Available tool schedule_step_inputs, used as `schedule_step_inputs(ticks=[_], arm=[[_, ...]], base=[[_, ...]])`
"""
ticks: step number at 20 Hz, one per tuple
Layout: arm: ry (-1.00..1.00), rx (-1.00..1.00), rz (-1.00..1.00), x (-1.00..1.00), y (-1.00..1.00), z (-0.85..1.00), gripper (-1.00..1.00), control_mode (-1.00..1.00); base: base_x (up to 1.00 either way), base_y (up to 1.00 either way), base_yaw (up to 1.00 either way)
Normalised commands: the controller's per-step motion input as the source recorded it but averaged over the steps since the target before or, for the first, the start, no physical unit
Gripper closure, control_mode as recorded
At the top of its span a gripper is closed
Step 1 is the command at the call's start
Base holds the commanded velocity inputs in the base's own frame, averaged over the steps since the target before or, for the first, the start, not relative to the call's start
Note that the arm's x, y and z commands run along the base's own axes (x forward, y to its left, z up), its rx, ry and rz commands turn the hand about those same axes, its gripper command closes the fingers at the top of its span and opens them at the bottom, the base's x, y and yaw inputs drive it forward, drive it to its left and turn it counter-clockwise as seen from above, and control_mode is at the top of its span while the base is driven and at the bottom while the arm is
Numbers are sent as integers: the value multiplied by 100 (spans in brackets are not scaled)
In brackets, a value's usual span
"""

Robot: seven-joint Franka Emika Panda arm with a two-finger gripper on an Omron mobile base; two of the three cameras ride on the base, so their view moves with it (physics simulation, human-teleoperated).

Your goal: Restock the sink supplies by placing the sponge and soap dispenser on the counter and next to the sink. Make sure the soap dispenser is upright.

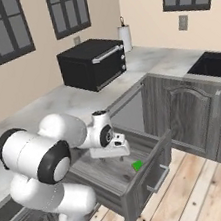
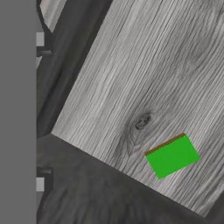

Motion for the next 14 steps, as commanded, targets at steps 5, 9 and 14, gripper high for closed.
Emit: schedule_step_inputs(ticks=[5,9,14], arm=[[0,0,-5,0,-1,-41,-100,-100],[0,0,-3,0,-8,-40,-100,-100],[0,1,-1,0,-25,-33,-100,-100]], base=[[0,0,0],[0,0,0],[0,0,0]])
